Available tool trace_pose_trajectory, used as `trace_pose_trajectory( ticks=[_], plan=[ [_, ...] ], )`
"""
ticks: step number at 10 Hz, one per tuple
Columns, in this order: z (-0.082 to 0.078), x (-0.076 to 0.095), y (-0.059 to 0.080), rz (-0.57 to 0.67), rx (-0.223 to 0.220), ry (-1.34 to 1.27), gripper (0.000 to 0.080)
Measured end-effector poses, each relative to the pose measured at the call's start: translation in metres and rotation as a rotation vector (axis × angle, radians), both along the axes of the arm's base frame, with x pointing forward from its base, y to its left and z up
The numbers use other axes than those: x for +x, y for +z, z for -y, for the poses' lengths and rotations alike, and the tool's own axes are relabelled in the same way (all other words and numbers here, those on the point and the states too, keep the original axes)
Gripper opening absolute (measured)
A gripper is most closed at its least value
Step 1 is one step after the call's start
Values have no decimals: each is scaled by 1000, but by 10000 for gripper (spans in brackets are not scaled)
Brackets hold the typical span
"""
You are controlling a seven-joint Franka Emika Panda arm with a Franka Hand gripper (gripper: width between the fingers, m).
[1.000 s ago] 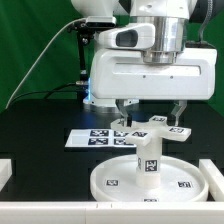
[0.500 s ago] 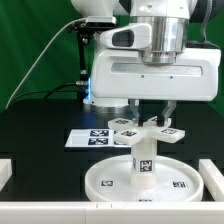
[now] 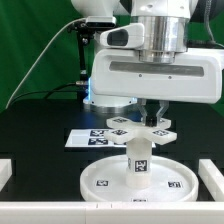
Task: Assemble round table
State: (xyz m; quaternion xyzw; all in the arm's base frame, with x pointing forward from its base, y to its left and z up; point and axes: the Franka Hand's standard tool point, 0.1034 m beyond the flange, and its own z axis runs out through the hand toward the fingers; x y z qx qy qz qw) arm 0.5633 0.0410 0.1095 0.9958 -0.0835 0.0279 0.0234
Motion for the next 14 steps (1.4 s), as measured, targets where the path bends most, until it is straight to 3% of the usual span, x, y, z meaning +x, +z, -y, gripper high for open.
trace_pose_trajectory(
  ticks=[2,4,5,6,7,8,9,10,14],
  plan=[
    [0,0,0,0,0,1,1],
    [13,4,11,-12,59,15,28],
    [21,5,14,-16,96,-5,160],
    [22,5,13,-16,105,-19,160],
    [19,4,12,-18,106,-14,361],
    [18,4,11,-19,106,-13,495],
    [19,4,11,-19,106,-14,495],
    [19,4,11,-20,105,-13,620],
    [21,-2,0,-25,95,-15,648]
  ],
)
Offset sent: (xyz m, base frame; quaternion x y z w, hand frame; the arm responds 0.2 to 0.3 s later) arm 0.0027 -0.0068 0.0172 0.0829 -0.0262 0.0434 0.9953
